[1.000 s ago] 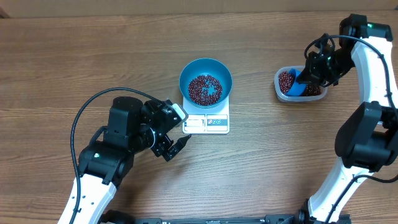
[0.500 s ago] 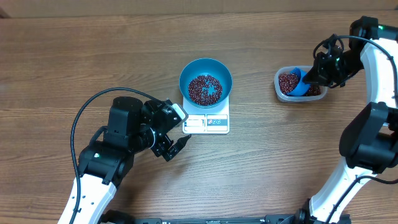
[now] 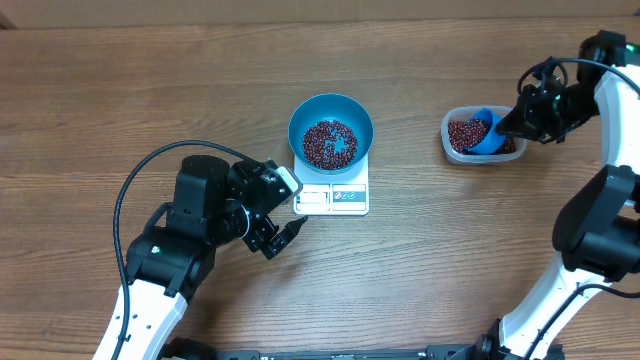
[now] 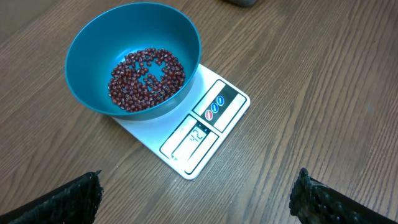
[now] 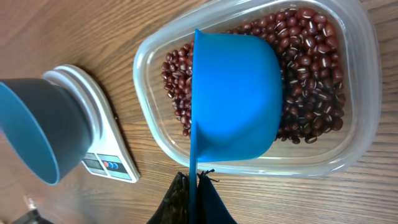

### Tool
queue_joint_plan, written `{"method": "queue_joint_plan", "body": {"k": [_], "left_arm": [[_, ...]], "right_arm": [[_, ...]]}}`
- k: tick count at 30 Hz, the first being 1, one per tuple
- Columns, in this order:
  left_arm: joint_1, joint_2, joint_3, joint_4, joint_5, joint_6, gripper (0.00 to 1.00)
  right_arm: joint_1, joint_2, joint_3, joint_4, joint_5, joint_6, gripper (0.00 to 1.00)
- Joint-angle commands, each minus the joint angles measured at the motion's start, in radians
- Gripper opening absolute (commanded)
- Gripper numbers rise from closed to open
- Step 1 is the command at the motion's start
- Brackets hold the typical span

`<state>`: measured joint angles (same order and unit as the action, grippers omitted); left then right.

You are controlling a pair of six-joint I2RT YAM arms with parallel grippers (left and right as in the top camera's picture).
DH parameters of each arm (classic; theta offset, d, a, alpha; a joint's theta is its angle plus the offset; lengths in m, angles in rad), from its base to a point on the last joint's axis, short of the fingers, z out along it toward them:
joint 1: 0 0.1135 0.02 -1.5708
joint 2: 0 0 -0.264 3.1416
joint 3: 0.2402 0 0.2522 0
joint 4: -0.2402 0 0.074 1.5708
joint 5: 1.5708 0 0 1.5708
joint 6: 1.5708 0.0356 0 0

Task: Scoop item into bowl and weigh 150g on scale
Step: 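Drag the scoop through the beans toward the right to fill it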

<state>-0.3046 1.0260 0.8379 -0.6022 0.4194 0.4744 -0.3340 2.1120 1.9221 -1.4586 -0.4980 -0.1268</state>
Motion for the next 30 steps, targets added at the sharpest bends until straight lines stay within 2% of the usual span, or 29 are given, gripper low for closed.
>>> {"method": "queue_joint_plan", "body": {"k": [1, 18, 30], "left_arm": [[0.01, 0.002, -0.005, 0.001, 0.018, -0.003, 0.99], [0.01, 0.002, -0.005, 0.001, 0.018, -0.003, 1.0], [0.01, 0.002, -0.005, 0.001, 0.018, -0.003, 1.0]], "right_arm": [[-0.017, -0.011, -0.005, -0.001, -0.074, -0.022, 0.04], [-0.062, -0.011, -0.005, -0.048, -0.127, -0.048, 0.04], [-0.121, -0.011, -0.005, -0.101, -0.257, -0.114, 0.04]]}}
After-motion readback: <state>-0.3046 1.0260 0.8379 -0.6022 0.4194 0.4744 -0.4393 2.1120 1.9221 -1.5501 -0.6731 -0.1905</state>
